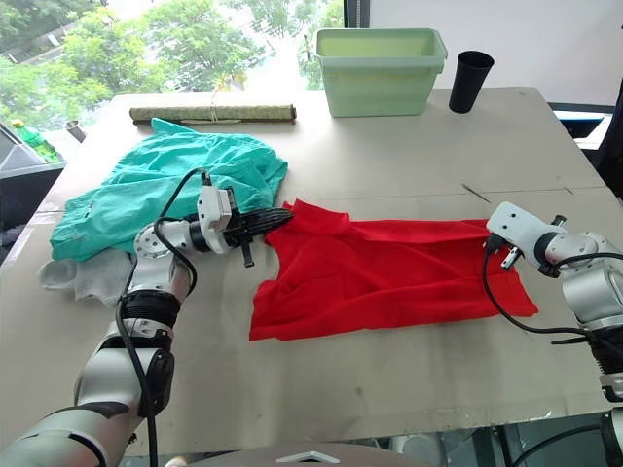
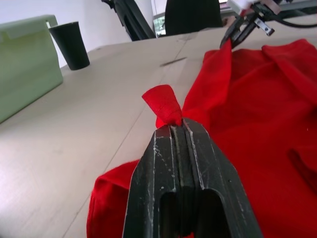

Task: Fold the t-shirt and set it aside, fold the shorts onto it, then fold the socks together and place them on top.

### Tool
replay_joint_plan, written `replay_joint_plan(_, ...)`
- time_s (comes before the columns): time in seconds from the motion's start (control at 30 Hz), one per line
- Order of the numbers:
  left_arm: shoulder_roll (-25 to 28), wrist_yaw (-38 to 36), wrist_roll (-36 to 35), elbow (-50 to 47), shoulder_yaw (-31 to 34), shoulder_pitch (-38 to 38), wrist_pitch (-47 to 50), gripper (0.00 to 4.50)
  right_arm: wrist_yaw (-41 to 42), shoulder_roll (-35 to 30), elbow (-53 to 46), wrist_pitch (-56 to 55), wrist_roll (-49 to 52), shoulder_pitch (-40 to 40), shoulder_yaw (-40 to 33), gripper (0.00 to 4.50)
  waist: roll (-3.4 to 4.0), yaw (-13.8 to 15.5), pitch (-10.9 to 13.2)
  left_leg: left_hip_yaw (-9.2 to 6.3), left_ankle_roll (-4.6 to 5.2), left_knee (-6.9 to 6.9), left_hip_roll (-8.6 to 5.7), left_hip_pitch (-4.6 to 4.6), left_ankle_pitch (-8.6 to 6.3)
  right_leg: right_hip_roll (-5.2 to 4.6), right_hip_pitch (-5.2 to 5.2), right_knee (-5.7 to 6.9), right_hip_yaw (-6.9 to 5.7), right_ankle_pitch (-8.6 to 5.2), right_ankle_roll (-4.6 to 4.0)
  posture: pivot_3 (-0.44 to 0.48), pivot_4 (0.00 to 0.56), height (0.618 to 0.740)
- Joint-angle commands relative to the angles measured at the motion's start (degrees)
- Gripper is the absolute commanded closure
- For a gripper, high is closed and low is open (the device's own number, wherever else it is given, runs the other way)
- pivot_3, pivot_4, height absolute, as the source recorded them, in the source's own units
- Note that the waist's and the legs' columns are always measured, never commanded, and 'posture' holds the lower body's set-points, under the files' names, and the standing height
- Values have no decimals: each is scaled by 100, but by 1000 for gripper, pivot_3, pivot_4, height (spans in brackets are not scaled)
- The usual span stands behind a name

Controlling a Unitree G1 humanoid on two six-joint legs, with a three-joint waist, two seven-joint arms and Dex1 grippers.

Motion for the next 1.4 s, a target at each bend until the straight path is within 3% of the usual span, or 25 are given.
replay_joint_plan(0.03, 176, -393, -27, 176, 53, -65, -478, 4500, -51, -122, 13, -12, 16, -107, -236, 4366, 0, 3, 0, 0, 0, 0, 0, -1, 0, 0, 0, 0, 0, 0, 0, 0, 150, 727)
replay_joint_plan(0.23, 288, -1093, -15, 471, 0, 211, -1334, 4500, 104, -215, -296, 326, 69, 359, -255, 4366, 1, 9, -1, 0, 1, 1, 0, -2, 0, 0, -1, -1, 0, -12, 19, 0, 150, 727)
replay_joint_plan(0.37, 502, -1245, -145, 516, -496, 319, -1750, 4500, 124, -160, -352, 500, 120, 467, -243, 4366, -2, 20, -2, -2, 2, 1, 1, -1, -2, -2, 0, -1, -1, -11, 18, 0, 150, 727)
replay_joint_plan(0.4, 594, -1245, -146, 568, -613, 335, -1879, 3821, 205, -195, -396, 510, 164, 529, -252, 4500, -3, 21, -3, -4, 2, 1, 1, -2, -3, -3, -1, -1, -1, -11, 18, 0, 150, 727)
replay_joint_plan(0.43, 692, -1245, -158, 592, -725, 356, -1931, 3516, 283, -179, -485, 597, 294, 618, -336, 3984, -4, 20, -4, -5, 3, 1, 1, -2, -3, -3, -1, -1, -1, -11, 18, 0, 150, 727)
replay_joint_plan(0.47, 787, -1245, -210, 561, -799, 386, -1705, 3214, 368, -190, -671, 696, 414, 760, -438, 3843, -5, 22, -4, -6, 4, 1, 1, -2, -4, -3, -1, -1, -1, -11, 18, 0, 150, 727)
replay_joint_plan(0.6, 893, -854, -763, -101, -340, 445, 991, 1281, 625, -49, -1897, 1143, 1225, 1309, -1297, 2215, -5, 25, -7, -17, 11, -1, 1, -7, -8, -2, -1, -2, -7, -12, 16, 0, 150, 727)
replay_joint_plan(0.63, 1009, -736, -956, -550, -316, 571, 1827, 753, 715, 7, -2222, 1177, 1499, 1452, -1572, 2207, -6, 17, -7, -18, 12, -1, 1, -7, -8, -1, -1, -2, -7, -12, 18, 0, 150, 727)
replay_joint_plan(0.73, 1373, -390, -1526, -2092, -263, 1103, 3920, 753, 954, 298, -3123, 1209, 2386, 1852, -2303, 2207, -5, -19, -5, -19, 17, -2, 2, -9, -11, 3, -1, -2, -4, -13, 22, 0, 150, 727)
replay_joint_plan(0.83, 1442, 563, -1687, -3224, -250, 1348, 5247, 753, 1090, 852, -4001, 1128, 3435, 2169, -2712, 2207, -3, 3, -5, -21, 17, -3, 3, -3, -12, 3, 2, -5, -3, -14, 22, 0, 150, 727)
replay_joint_plan(1.03, 1241, 1858, -1377, -3625, -395, 1153, 6480, 753, 670, 1230, -4737, 848, 3458, 2252, -2011, 2207, -9, 47, -8, -30, -1, 3, 2, -1, -31, 2, 6, -10, -4, -14, 22, 0, 150, 727)
replay_joint_plan(1.2, 1232, 1735, -1230, -3623, -539, 1091, 6512, 753, 489, 1235, -4914, 880, 3525, 2246, -1753, 2207, -8, 40, -8, -27, -11, -3, 1, -5, -24, 5, 1, -9, -4, -15, 21, 0, 150, 727)
replay_joint_plan(1.23, 1197, 1672, -1222, -3614, -563, 1068, 6475, 1293, 463, 1213, -4912, 856, 3505, 2258, -1734, 2207, -8, 42, -8, -27, -11, -3, 1, -6, -23, 6, 2, -10, -4, -15, 21, 0, 150, 727)
replay_joint_plan(1.27, 1177, 1626, -1190, -3600, -600, 1050, 6443, 1501, 448, 1195, -4905, 836, 3493, 2278, -1718, 2207, -8, 46, -8, -27, -11, -4, 1, -6, -23, 6, 2, -10, -4, -15, 21, 0, 150, 727)
replay_joint_plan(1.4, 1139, 1450, -1055, -3573, -725, 1034, 6265, 3500, 405, 1119, -4780, 686, 3346, 2386, -1666, 2207, -8, 45, -8, -25, -13, -2, 0, -6, -24, 5, 3, -12, -4, -15, 21, 0, 150, 727)
